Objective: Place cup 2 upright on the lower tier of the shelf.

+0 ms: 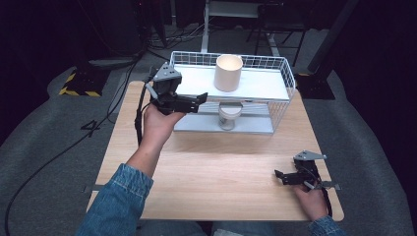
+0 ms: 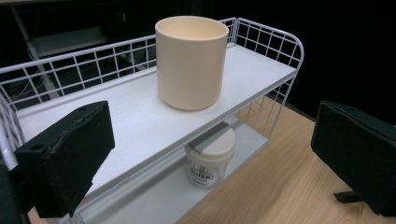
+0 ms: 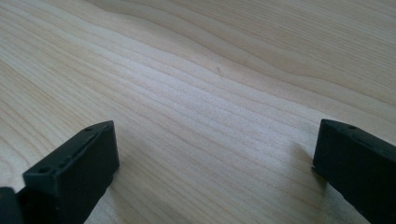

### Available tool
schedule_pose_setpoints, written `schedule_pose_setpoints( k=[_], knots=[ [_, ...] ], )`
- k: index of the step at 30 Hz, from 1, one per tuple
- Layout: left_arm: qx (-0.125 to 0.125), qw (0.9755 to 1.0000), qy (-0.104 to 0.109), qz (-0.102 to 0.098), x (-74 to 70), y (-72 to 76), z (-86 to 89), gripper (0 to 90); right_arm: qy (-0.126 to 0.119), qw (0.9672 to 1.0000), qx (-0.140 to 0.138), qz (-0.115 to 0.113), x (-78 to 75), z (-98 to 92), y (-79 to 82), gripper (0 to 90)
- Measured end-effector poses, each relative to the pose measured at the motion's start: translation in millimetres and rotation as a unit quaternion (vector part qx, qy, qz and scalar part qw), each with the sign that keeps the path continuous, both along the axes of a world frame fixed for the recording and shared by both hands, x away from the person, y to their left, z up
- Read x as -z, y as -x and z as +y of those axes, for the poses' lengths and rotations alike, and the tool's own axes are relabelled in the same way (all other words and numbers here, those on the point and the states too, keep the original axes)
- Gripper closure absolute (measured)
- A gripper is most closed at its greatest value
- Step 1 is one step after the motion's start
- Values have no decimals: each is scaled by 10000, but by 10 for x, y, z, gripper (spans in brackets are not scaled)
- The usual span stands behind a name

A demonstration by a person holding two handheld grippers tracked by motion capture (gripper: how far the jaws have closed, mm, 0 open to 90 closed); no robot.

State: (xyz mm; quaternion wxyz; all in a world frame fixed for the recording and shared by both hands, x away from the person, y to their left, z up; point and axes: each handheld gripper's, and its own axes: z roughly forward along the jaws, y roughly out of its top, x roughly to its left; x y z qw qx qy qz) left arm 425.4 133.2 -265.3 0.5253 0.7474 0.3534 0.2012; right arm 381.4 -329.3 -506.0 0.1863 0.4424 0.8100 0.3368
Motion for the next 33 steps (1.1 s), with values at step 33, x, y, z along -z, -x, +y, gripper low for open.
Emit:
schedule_pose_setpoints(
  k=[33],
  knots=[
    [49,9984,-543,178,854,680,646,1,1,10000,4,-7,1,1,1,1]
  ],
)
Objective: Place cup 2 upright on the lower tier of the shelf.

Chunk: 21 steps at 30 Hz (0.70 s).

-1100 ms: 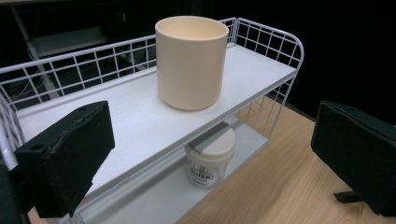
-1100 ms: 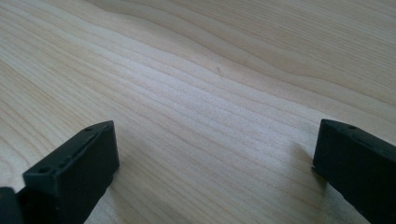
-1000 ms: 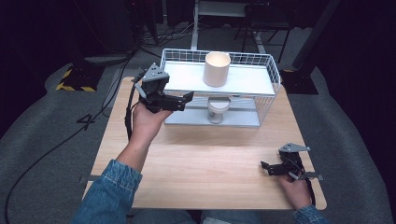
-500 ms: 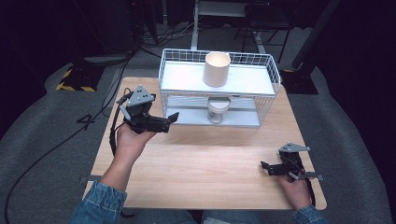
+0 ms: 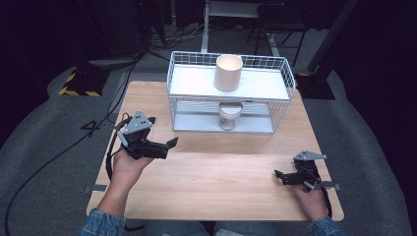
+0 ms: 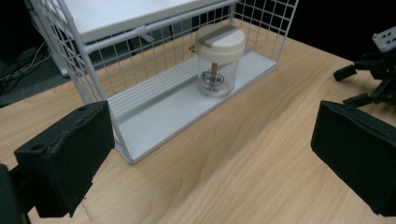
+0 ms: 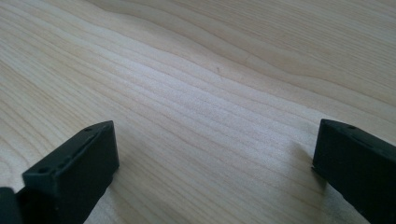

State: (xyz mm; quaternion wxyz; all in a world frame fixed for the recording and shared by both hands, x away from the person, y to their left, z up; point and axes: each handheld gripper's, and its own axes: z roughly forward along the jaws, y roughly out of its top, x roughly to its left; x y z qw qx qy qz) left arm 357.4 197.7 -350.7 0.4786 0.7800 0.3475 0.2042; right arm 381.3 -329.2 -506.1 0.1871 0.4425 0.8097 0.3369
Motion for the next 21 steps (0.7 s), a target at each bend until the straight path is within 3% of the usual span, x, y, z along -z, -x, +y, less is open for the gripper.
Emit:
schedule_pose_setpoints(
  k=[11,21],
  knots=[
    [-120,9995,-161,225,424,107,69,2,2,10000,2,-2,0,0,0,2],
    [-205,9985,-19,506,682,185,167,2,3,10000,2,-2,0,0,1,2]
  ],
)
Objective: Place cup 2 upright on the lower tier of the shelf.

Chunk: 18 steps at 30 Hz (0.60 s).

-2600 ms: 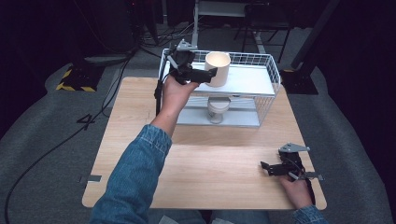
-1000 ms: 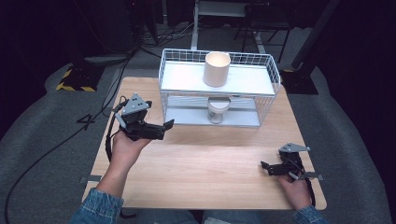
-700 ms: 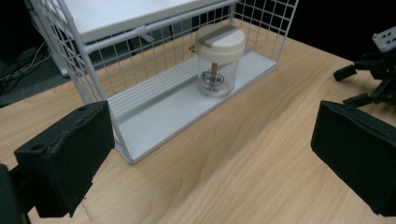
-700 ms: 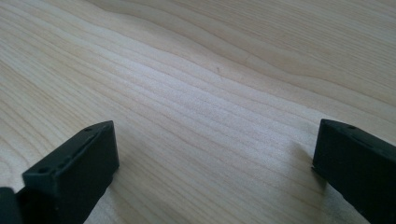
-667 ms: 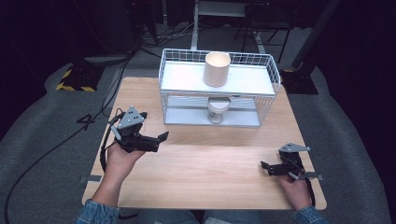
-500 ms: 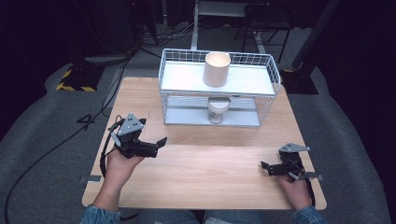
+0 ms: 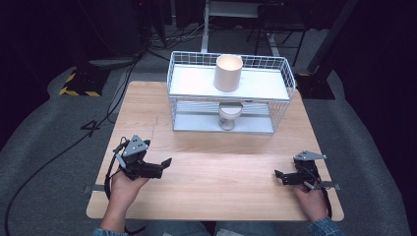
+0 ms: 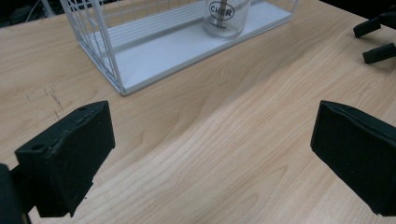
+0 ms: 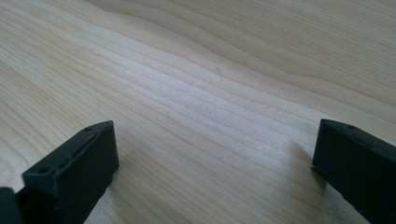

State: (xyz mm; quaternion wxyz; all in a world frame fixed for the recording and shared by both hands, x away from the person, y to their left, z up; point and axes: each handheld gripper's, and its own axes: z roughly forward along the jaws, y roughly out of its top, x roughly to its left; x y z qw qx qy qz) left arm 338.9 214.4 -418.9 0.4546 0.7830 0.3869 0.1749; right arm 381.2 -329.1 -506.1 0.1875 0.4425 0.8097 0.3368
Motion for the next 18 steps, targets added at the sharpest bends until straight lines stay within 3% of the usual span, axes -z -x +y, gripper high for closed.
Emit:
schedule_pose_setpoints(
  k=[18],
  knots=[
    [-185,9980,-300,533,462,41,34,9,-2,10000,3,1,0,1,1,2]
  ],
)
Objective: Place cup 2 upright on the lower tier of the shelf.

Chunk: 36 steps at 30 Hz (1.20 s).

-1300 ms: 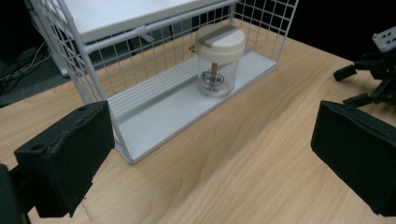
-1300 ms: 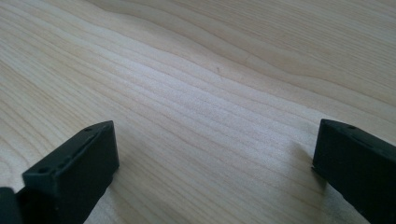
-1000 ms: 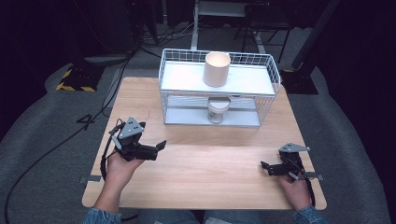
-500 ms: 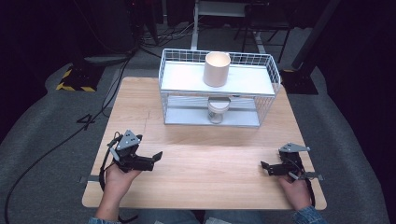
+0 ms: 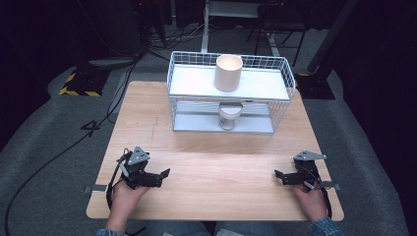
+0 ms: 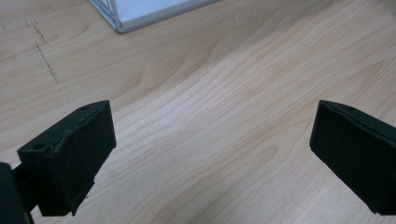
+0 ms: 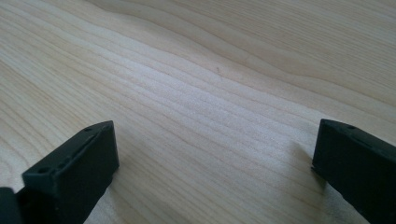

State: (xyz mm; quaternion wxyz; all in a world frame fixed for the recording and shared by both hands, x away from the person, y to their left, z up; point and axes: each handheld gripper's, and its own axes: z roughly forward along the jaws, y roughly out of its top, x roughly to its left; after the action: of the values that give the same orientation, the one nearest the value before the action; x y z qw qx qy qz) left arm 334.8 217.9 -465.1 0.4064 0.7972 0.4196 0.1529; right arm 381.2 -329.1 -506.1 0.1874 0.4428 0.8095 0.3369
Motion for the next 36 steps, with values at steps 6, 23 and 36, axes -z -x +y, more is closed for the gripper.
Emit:
schedule_pose_setpoints(
  k=[6,23,36],
  knots=[
    [-57,9998,-138,164,139,-19,15,10,3,10000,2,-5,0,1,1,3],
    [-72,9961,-797,380,369,-62,-34,11,1,10000,1,-4,0,1,1,3],
    [-364,9952,-770,491,410,-98,-5,0,3,10000,2,-6,0,1,1,3]
  ],
)
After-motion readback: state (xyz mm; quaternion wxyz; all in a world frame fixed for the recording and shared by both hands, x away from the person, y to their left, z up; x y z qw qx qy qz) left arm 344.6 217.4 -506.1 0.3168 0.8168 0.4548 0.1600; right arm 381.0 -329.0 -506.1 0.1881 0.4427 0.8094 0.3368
